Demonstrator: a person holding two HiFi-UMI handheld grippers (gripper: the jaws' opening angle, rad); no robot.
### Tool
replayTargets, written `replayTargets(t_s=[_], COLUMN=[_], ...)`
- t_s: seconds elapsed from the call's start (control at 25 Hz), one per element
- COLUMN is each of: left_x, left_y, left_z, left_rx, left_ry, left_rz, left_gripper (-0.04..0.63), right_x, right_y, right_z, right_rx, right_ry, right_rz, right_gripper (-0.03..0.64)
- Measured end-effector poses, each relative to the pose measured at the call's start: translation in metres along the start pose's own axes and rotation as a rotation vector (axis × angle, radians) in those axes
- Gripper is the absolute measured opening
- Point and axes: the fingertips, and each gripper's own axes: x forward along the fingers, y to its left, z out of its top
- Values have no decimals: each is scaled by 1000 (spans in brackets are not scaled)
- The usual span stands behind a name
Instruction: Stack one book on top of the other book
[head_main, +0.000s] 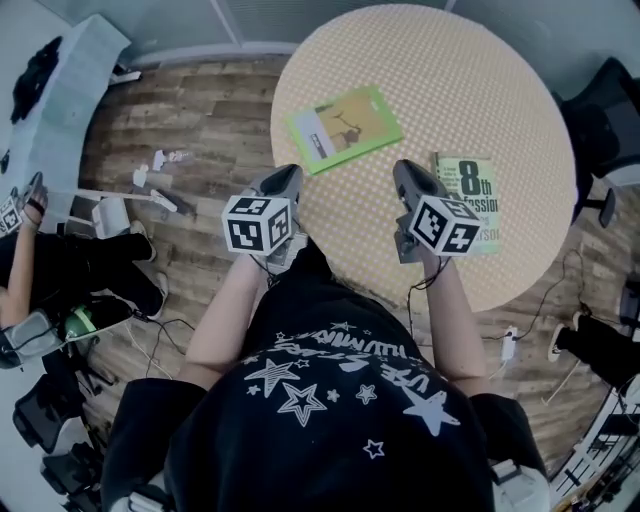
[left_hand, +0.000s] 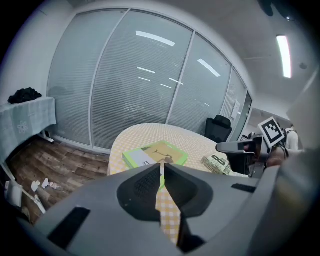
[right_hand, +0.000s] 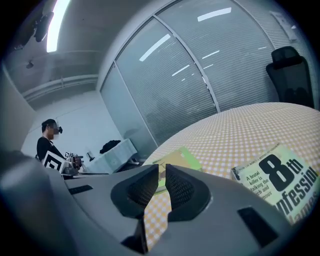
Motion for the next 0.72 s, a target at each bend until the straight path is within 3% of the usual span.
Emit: replayTargets(t_s=[0.24,0.28,0.36,0.72], left_x=[35,39,50,87], left_y=[20,24,31,50], left_z=[-6,-7,-8,-24], left_rx=[-19,-22,-37,-62], left_ry=[83,95,121,261], left_rz=[-48,-57,-76,-142], left_gripper=[15,28,145,208], right_x=[30,34,45,103], right_y=[-32,-36,-45,-77], right_z=[3,2,2,20], right_rx=[33,38,46,20], right_ry=[53,61,78,156], right_rz=[-81,-92,-111,-130], right_gripper=[40,40,41,118])
